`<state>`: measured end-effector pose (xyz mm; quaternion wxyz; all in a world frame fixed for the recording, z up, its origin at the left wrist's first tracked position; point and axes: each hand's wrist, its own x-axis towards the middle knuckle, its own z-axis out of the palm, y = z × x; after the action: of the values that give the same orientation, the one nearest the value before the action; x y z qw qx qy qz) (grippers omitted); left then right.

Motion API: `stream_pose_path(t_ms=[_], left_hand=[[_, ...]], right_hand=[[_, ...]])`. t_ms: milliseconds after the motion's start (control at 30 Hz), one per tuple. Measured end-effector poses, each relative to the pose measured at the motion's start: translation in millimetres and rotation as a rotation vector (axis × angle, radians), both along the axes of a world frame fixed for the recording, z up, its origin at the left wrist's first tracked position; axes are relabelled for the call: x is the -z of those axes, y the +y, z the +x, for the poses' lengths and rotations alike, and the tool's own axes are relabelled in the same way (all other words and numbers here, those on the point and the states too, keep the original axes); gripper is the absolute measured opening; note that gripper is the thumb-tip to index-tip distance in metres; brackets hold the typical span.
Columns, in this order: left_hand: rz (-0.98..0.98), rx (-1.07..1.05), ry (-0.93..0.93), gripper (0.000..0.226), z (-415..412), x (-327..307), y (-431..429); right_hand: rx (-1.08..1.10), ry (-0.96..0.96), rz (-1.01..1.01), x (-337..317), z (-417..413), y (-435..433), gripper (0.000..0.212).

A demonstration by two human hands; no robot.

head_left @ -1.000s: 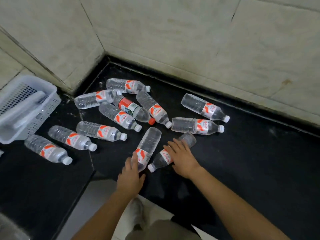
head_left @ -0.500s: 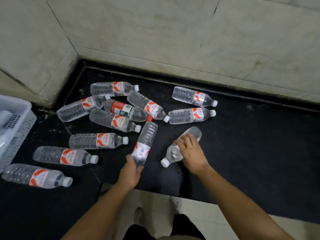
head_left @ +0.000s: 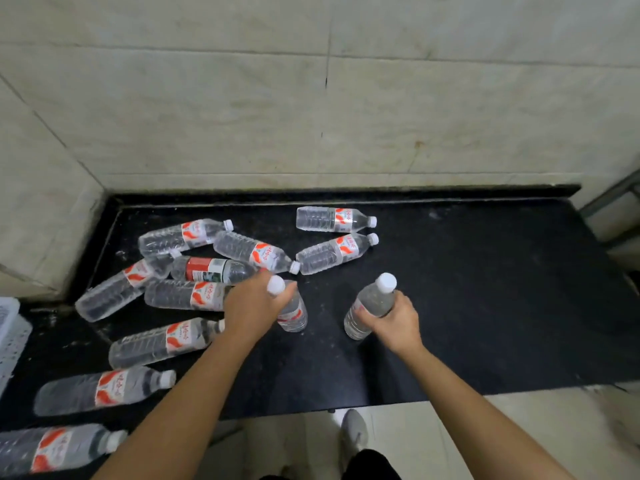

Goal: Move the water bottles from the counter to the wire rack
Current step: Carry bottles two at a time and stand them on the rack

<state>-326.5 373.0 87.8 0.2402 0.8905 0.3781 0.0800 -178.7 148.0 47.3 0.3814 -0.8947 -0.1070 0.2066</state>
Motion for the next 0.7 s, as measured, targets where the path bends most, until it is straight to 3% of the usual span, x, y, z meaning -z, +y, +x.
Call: stream_pose_path(t_ms=[133, 200, 267, 400, 533, 600, 700], left_hand=[[-0.057, -0.014, -0.148, 0.041, 26, 19, -20], [-0.214, -0.034, -0.224, 0.041, 34, 23, -30], [-0.372, -0.016, -0.27, 0.042, 34, 25, -38], [-0.42, 0.131, -0.329, 0.029, 30, 29, -39], [-0.541, 0.014, -0.29, 0.029, 39, 18, -28], [-0.557, -0.055, -0.306, 0.039, 44, 9, -22], [-0.528, -0.089, -0.363, 0.033, 56, -21, -25]], right_hand=[[-0.088, 0.034, 0.004, 10, -9, -13, 0.099], [-0.166, 0.062, 0.038, 11, -6, -15, 0.121], [-0.249, 0.076, 0.1, 10, 1, -15, 0.125], [-0.218, 0.288, 0.249, 14, 21, -12, 0.097], [-0.071, 0.473, 0.415, -6, 45, -16, 0.056], [-0.025, 0.513, 0.49, -28, 53, -18, 0.047], [-0.011, 0.495, 0.568, -54, 62, -16, 0.041]])
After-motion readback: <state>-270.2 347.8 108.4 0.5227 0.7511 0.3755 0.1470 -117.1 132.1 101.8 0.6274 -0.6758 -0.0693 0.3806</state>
